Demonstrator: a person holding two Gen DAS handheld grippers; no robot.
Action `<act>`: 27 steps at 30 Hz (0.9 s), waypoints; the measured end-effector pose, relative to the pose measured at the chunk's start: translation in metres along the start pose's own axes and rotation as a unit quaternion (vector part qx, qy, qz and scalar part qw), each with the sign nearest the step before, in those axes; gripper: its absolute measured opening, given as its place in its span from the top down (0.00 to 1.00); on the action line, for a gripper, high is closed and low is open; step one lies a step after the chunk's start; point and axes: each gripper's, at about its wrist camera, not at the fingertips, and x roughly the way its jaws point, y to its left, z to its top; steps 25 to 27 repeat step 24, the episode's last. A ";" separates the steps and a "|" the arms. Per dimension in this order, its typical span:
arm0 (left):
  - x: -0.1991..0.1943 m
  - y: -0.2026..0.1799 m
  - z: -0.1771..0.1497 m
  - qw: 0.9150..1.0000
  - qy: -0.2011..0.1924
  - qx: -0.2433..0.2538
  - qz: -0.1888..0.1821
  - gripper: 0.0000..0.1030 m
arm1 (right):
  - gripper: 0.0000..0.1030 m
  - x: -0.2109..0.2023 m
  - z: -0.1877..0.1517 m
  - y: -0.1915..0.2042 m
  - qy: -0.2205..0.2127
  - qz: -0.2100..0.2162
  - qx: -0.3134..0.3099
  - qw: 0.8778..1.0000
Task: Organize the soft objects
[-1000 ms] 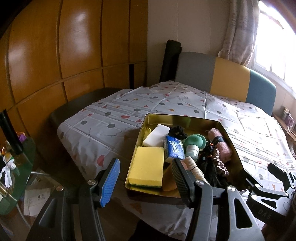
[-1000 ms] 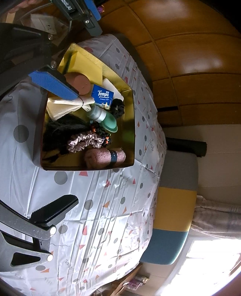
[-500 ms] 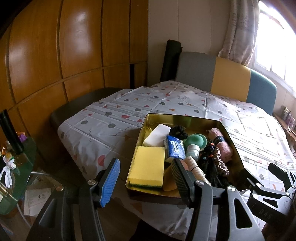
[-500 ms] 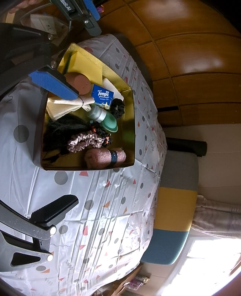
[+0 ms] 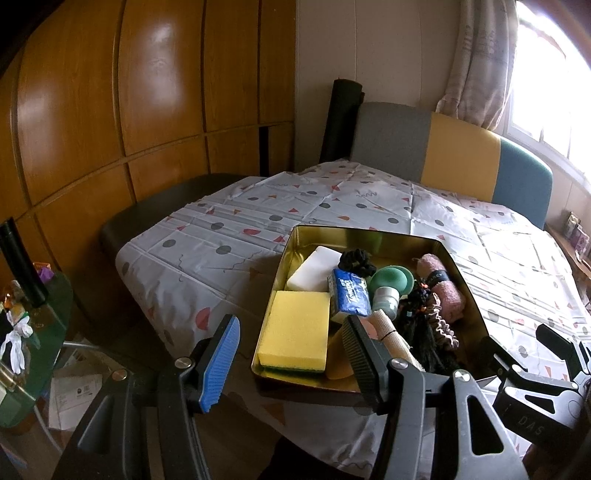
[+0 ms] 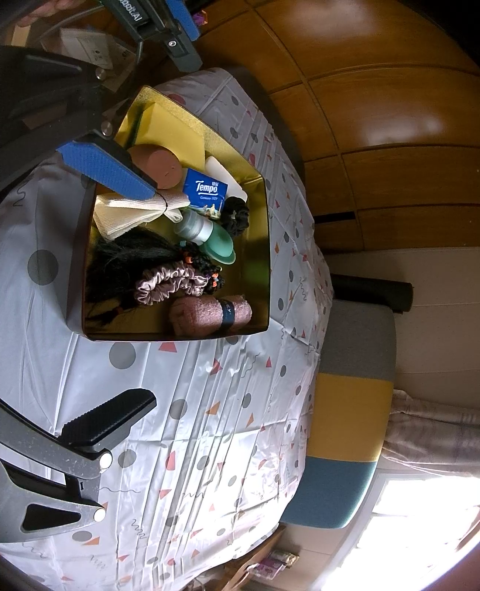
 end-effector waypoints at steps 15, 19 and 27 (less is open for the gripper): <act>0.002 -0.002 -0.002 1.000 0.000 0.014 -0.011 0.53 | 0.00 0.001 -0.001 0.000 0.002 -0.001 0.000 1.000; -0.003 -0.002 -0.001 0.999 -0.023 0.022 -0.014 0.56 | 0.00 0.003 -0.003 -0.001 0.007 0.000 0.000 1.000; 0.000 -0.001 0.001 1.000 -0.012 0.016 -0.023 0.58 | 0.00 0.005 -0.003 -0.004 0.009 -0.001 0.002 1.000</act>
